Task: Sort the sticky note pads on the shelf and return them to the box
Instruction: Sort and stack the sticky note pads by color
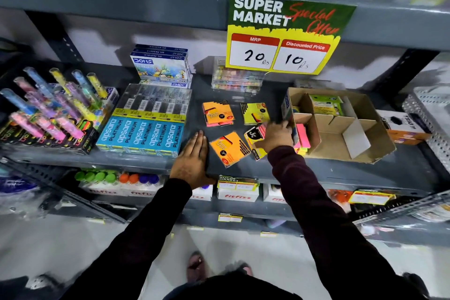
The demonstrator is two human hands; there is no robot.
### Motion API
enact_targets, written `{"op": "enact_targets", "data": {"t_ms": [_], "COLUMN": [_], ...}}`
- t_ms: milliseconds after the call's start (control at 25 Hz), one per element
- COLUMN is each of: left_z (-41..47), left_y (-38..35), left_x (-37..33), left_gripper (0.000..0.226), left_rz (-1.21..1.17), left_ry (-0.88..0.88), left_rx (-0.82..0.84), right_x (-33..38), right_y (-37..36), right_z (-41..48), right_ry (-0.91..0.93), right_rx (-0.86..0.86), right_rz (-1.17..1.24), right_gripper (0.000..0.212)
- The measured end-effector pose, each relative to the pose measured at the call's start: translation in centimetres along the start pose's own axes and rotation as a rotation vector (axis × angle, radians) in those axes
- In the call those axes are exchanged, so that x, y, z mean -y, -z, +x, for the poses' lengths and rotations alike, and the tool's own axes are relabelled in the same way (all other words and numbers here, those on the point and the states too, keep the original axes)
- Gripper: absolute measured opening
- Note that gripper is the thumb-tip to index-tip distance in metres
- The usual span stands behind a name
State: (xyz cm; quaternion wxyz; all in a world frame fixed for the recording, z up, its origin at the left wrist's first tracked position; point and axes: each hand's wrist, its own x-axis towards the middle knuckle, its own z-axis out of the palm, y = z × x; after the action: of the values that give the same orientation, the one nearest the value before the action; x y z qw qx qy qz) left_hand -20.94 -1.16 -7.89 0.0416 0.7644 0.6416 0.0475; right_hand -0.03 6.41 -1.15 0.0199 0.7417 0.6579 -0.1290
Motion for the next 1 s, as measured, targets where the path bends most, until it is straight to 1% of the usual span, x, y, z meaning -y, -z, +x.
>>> {"op": "enact_targets", "data": {"t_ms": [80, 120, 200, 240, 280, 400, 480, 520, 600, 680, 800, 1000], "left_z": [0.0, 0.0, 0.0, 0.0, 0.0, 0.0, -0.1, -0.1, -0.1, -0.1, -0.1, -0.1], "left_y": [-0.1, -0.2, -0.2, -0.2, -0.1, 0.0, 0.1, 0.1, 0.0, 0.0, 0.1, 0.2], "left_x": [0.0, 0.0, 0.0, 0.0, 0.0, -0.1, -0.2, -0.2, -0.2, -0.2, -0.3, -0.3], "left_gripper": [0.126, 0.125, 0.124, 0.124, 0.124, 0.123, 0.123, 0.123, 0.125, 0.126, 0.126, 0.125], "left_rz": [-0.005, -0.009, -0.017, -0.019, -0.02, -0.025, -0.029, -0.025, -0.007, 0.013, 0.016, -0.007], "left_ry": [0.004, 0.004, 0.0, -0.005, -0.009, -0.014, -0.009, -0.006, -0.002, 0.007, 0.013, 0.007], "left_rx": [0.002, 0.001, -0.005, -0.002, 0.001, 0.003, 0.003, 0.009, 0.014, 0.008, 0.005, 0.004], "right_x": [0.8, 1.4, 2.8, 3.6, 4.4, 5.6, 5.5, 5.3, 4.7, 4.4, 4.3, 4.5], "right_y": [0.6, 0.8, 1.0, 0.7, 0.1, -3.2, -4.1, -4.2, -3.8, -3.6, -4.0, -3.3], "right_z": [-0.7, -1.2, -2.3, -3.1, -4.0, -5.9, -6.2, -6.2, -5.9, -5.6, -5.4, -3.9], "right_ry": [0.094, 0.148, 0.26, 0.315, 0.377, 0.531, 0.523, 0.497, 0.411, 0.329, 0.289, 0.241], "right_rx": [-0.128, -0.2, -0.347, -0.372, -0.359, -0.265, -0.129, -0.095, -0.111, -0.084, -0.046, -0.126], "right_rz": [0.077, 0.127, 0.197, 0.229, 0.231, 0.073, 0.054, 0.059, 0.047, 0.028, 0.038, 0.119], "right_gripper": [0.04, 0.033, 0.033, 0.028, 0.024, 0.032, 0.046, 0.054, 0.071, 0.084, 0.085, 0.081]}}
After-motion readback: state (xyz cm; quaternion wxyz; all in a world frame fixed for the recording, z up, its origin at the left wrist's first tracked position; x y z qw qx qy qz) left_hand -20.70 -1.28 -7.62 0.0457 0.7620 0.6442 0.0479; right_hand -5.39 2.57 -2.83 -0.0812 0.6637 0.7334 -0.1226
